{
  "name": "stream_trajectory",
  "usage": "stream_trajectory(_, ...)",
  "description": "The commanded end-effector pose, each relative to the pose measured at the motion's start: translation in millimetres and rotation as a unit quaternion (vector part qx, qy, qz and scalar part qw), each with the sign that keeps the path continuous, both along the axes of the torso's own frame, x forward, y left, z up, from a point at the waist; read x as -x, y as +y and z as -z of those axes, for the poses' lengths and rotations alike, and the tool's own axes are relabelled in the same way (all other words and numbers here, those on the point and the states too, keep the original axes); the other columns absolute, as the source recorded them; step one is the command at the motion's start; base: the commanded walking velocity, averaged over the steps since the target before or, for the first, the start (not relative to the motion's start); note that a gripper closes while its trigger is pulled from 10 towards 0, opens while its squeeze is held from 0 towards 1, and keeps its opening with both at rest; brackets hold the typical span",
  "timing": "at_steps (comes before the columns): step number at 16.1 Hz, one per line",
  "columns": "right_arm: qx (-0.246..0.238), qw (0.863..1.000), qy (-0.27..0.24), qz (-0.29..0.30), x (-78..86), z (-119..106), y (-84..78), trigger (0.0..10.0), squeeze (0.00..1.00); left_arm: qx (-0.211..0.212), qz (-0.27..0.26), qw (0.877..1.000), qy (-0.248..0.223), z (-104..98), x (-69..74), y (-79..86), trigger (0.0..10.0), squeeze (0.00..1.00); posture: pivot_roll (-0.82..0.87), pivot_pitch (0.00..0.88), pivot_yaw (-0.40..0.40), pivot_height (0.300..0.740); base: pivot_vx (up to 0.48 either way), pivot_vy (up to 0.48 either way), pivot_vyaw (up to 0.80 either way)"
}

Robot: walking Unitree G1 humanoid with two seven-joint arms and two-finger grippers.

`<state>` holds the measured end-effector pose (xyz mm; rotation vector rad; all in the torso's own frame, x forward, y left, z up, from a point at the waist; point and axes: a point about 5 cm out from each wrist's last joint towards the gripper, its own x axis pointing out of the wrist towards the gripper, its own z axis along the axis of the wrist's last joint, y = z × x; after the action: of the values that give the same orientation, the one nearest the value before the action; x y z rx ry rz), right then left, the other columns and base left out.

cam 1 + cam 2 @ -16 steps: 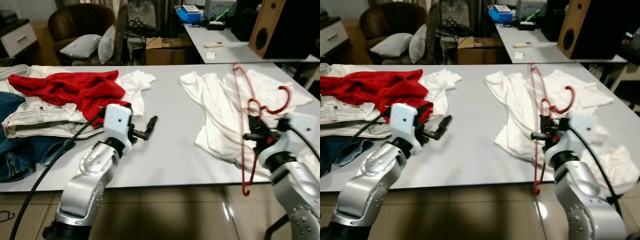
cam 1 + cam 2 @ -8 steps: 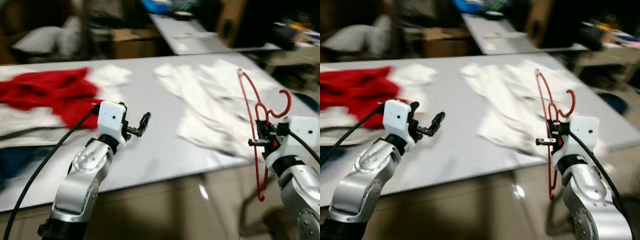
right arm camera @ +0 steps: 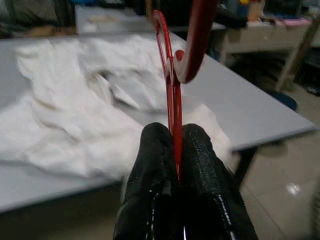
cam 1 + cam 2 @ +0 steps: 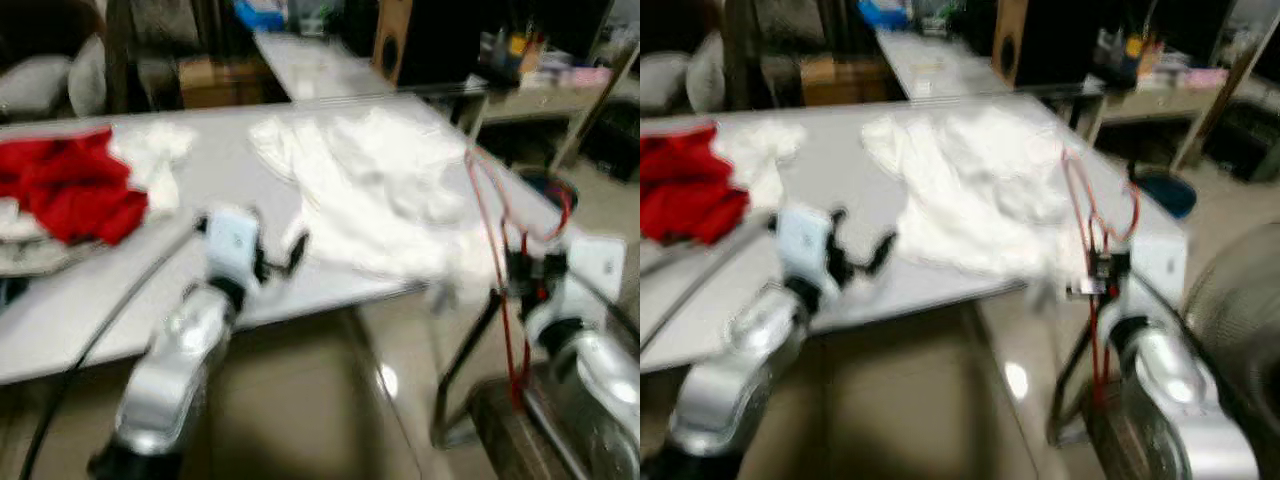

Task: Hang hanger

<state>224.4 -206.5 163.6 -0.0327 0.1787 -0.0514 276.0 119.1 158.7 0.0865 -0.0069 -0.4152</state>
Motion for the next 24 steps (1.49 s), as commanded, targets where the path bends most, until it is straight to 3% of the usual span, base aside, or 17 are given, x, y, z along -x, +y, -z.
stream_trajectory(1,0.006,1.000,-0.004,-0.004,-1.3,-0.2,2.6,10.0,0.00,-0.008,0.004,1.000,-0.010,-2.5,-1.8,1.3,10.0,0.36,-0.02,0.000,-0.005,0.740,0.000,0.000,0.00)
stream_trajectory(3,-0.018,1.000,-0.002,-0.011,0.1,0.3,1.0,10.0,0.00,-0.005,0.019,1.000,-0.002,1.6,-0.7,1.0,10.0,0.37,-0.03,0.000,0.009,0.740,0.154,0.000,-0.61)
stream_trajectory(5,-0.012,1.000,-0.011,-0.011,-0.6,-1.9,-0.2,10.0,0.00,-0.002,0.029,1.000,0.002,2.6,-0.7,-0.2,10.0,0.38,-0.03,0.000,0.012,0.740,0.334,0.000,-0.80)
stream_trajectory(11,0.010,0.999,-0.011,-0.043,-2.5,-1.2,5.1,10.0,0.00,-0.022,0.028,0.999,0.011,9.1,-3.4,2.3,10.0,0.37,-0.03,0.000,0.018,0.740,0.339,0.000,0.00)
stream_trajectory(17,0.004,0.997,-0.002,-0.072,-0.7,0.3,9.3,10.0,0.00,-0.027,0.042,0.998,0.024,15.7,-2.4,-0.4,10.0,0.37,-0.03,0.000,0.020,0.740,0.333,0.000,-0.27)
stream_trajectory(20,0.006,0.997,-0.002,-0.083,1.1,0.4,10.9,10.0,0.00,-0.038,0.072,0.996,0.033,21.5,-0.5,-4.6,10.0,0.37,-0.04,0.000,0.024,0.740,0.317,0.000,-0.27)
stream_trajectory(24,0.007,0.996,0.006,-0.087,5.2,1.9,10.3,10.0,0.00,-0.050,0.183,0.980,0.067,36.0,10.1,-19.6,10.0,0.36,-0.05,0.000,0.032,0.740,0.073,0.000,0.00)
